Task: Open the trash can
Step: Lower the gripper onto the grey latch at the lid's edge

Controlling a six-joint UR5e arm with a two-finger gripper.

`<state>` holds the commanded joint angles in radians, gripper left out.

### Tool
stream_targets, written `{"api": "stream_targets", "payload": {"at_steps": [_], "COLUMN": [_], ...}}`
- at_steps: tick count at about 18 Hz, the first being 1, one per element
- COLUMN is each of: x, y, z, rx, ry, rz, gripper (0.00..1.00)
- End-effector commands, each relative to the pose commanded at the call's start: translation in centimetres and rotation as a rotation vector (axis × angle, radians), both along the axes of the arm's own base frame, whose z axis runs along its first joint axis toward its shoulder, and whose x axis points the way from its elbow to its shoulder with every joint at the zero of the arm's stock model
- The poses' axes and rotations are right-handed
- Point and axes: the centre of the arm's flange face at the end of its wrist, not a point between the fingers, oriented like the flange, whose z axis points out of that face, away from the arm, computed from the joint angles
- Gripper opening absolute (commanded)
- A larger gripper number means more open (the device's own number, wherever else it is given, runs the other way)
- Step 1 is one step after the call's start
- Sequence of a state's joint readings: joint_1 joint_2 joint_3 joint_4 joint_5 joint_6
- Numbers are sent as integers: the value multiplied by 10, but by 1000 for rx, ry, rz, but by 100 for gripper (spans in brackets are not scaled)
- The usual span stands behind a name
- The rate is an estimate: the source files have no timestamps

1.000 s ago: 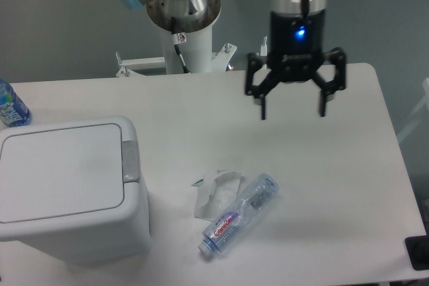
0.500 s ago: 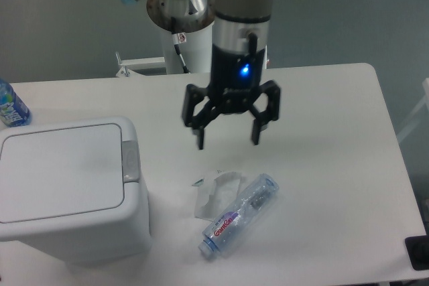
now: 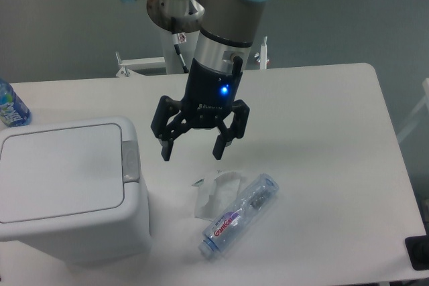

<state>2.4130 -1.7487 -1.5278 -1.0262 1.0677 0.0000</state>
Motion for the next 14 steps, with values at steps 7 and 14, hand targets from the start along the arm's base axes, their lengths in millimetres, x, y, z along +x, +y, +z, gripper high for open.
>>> {"api": "stream_targets", "payload": {"at_steps": [7, 14], "x": [16, 21], "y": [17, 23], "z": [-10, -14], "rx": [-3, -5], "ry": [0, -3], "rz": [-41, -53], "gripper": [100, 100]}}
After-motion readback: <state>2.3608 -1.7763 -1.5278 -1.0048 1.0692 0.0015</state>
